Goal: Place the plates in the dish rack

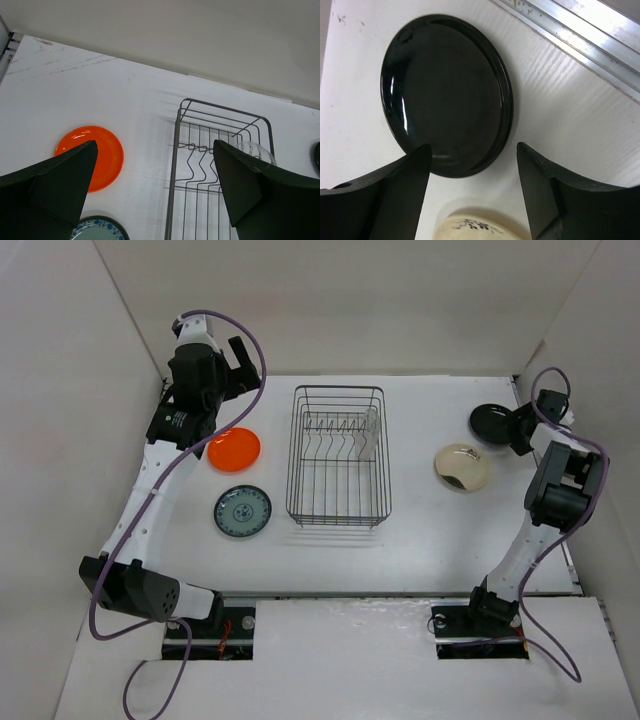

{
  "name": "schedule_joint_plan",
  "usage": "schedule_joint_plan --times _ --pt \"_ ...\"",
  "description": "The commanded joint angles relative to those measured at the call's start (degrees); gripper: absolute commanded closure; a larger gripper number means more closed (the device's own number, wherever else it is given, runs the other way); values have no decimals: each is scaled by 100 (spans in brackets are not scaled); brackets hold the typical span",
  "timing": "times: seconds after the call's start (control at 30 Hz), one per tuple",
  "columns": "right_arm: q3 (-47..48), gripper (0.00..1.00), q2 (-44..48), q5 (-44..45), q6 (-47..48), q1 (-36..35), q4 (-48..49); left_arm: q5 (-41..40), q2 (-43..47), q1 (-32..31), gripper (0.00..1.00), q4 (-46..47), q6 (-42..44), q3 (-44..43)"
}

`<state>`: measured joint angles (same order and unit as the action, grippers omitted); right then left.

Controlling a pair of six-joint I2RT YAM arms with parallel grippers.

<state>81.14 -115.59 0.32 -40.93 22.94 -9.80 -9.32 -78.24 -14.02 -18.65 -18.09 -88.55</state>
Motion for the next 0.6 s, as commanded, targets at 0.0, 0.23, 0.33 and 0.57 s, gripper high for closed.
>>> schedule_joint_plan --times 0.0,0.23,0.33,0.57 --pt "498 27 -209 135 -38 18 -346 -79 81 13 0 266 60 -4" --pt "631 28 -403 442 -91 18 -689 -184 -165 13 0 204 -55 -4" --pt "683 30 -464 495 -91 18 -821 0 -297 84 0 204 -116 -4" --pt "938 37 -754 496 -91 18 -961 185 -482 242 0 204 -169 -74"
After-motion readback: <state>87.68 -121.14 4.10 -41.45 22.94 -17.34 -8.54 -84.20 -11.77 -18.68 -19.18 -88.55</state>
